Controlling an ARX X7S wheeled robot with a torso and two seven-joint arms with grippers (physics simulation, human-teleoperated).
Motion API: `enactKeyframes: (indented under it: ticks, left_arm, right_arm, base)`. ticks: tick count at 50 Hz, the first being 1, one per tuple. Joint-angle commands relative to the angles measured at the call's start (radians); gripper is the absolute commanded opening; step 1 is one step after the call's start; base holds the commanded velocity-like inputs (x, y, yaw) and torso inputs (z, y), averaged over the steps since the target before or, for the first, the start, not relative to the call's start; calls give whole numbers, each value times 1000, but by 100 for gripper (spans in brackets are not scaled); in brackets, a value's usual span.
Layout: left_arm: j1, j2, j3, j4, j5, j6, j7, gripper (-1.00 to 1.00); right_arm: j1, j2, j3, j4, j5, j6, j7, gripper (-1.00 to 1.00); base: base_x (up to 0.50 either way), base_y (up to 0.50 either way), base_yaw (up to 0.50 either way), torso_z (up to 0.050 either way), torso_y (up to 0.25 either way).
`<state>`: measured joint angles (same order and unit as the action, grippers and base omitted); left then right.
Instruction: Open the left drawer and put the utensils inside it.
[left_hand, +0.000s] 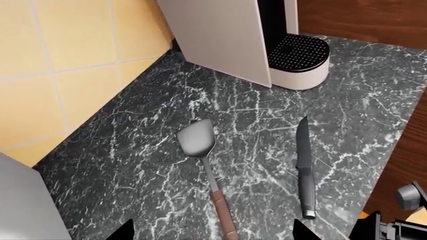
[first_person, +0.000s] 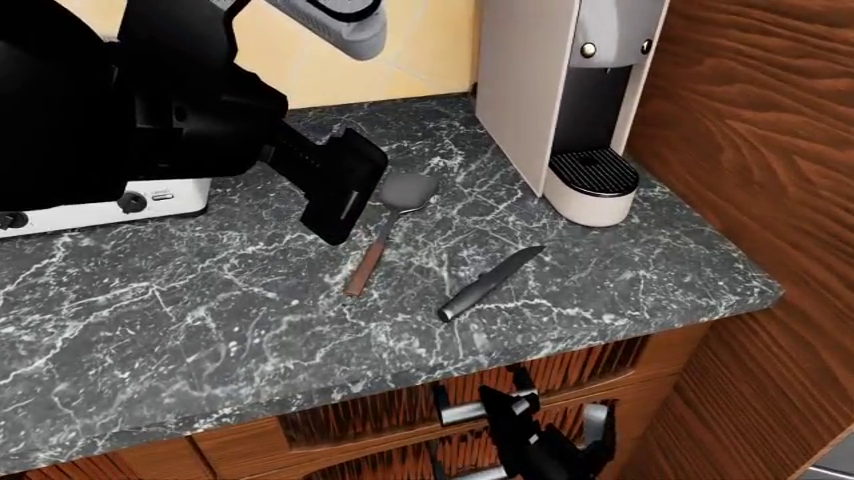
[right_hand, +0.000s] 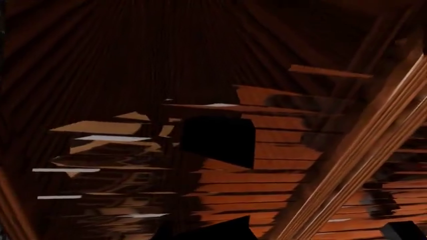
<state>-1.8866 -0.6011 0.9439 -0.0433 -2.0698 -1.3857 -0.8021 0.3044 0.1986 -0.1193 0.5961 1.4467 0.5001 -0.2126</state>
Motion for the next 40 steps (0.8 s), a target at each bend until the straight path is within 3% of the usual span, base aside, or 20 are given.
enactKeyframes:
  ticks: [1, 21, 24, 29, 40]
  left_arm:
    - [3, -6, 8, 5, 2, 8, 3, 100]
    - [5, -9, 19, 7, 10, 19, 16, 100]
    - [21, -16, 20, 23, 8, 29, 12, 100]
    - [22, -23, 21, 32, -3, 35, 7, 100]
    - [29, -28, 23, 27, 18, 39, 25, 100]
  right_arm:
    - [15, 9, 40, -49, 9, -26, 5, -100]
    - [1, 17, 43, -82, 33, -15, 17, -100]
    - [-61, 37, 65, -171, 60, -9, 44, -100]
    - [-229, 68, 194, -338, 258, 32, 92, -100]
    - [-430, 116, 274, -494, 346, 53, 57, -100]
  base:
    - [0, 0, 0, 0, 0]
    - [0, 0, -1, 1, 2]
    - [0, 0, -3, 0, 4]
    - [-3, -2, -4, 2, 2]
    - [-3, -2, -5, 1, 4]
